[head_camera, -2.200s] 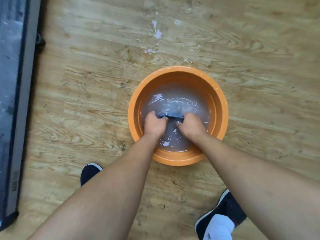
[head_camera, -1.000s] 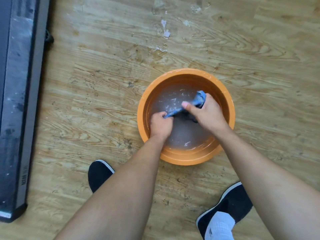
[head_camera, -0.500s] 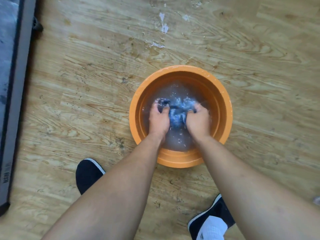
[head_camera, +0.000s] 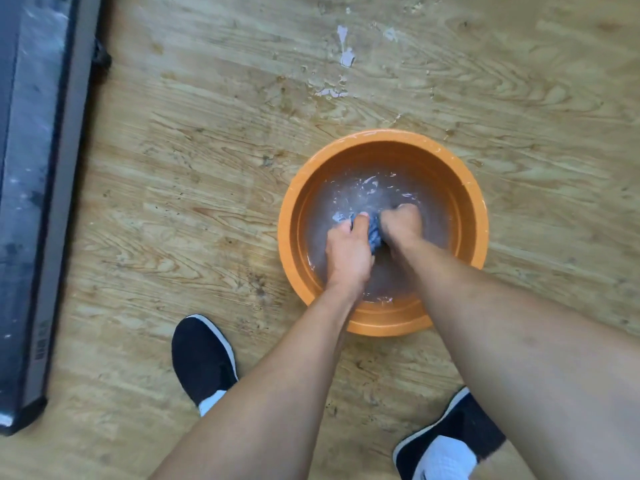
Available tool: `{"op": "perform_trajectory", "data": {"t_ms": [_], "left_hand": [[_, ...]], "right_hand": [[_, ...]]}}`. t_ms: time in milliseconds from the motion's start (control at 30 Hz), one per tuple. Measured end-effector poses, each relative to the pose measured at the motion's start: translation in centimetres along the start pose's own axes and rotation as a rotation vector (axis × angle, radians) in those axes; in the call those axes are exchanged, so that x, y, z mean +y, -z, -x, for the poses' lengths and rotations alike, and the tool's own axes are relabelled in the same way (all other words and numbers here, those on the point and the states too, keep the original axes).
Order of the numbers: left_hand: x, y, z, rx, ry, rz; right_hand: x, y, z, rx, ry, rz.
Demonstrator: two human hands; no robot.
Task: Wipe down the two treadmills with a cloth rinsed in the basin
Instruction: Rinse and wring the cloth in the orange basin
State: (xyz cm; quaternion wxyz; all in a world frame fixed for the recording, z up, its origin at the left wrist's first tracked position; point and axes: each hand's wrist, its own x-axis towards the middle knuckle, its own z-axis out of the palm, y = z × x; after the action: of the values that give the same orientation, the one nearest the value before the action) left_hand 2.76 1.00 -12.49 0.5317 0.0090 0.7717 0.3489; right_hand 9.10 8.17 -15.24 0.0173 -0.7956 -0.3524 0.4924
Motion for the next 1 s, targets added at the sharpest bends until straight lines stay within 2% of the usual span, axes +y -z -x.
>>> {"op": "perform_trajectory", "data": {"t_ms": [100,167,233,333,400,467,533,600,667,733,833,900,1000], "left_hand": [[0.1,2.2,0.2,0.113,0.005,0.033],[0.2,3.0,-0.2,0.138,-0.002,-0.078],[0.4,2.7,-1.1,0.119,-0.010,-0.228],[0.7,0.9,-1.8,0.017,-0.012,-0.184],[1.0,0.0,-1.7,-0.042,0.061,-0.078],[1.4,-0.5,-1.7,-0.048,0.221,0.132],[1.5,-0.9,-1.5,-0.049,0.393,0.379],[1.1,-1.1,-1.8,-0.017,0.457,0.490],[1.1,-0.7,-1.4,-0.011,0.460,0.456],[1.0,-0.1,-0.2,-0.074,0.392,0.342],[0.6,0.6,1.2,-0.147,0.263,0.190],[-0.5,1.3,1.2,-0.062,0.171,0.119],[-1.2,2.2,0.6,0.131,0.089,0.089]], "right_hand": [[0.4,1.6,-1.2,0.044,0.040,0.095],[0.9,2.0,-0.8,0.111,0.063,0.112],[1.4,2.1,1.0,0.106,0.148,0.094],[1.9,1.6,3.9,0.012,0.279,0.070],[2.3,0.9,5.0,-0.046,0.363,0.052],[2.5,0.4,5.3,-0.074,0.404,0.086],[2.1,0.2,5.0,-0.083,0.468,0.205],[1.1,-0.1,4.4,-0.091,0.507,0.346],[0.1,-0.4,3.2,-0.101,0.433,0.409],[-0.3,-0.1,1.6,-0.119,0.332,0.410],[0.0,0.7,0.3,-0.118,0.290,0.374],[1.0,1.2,0.3,-0.047,0.246,0.235],[2.8,1.7,0.2,0.158,0.033,-0.103]]}}
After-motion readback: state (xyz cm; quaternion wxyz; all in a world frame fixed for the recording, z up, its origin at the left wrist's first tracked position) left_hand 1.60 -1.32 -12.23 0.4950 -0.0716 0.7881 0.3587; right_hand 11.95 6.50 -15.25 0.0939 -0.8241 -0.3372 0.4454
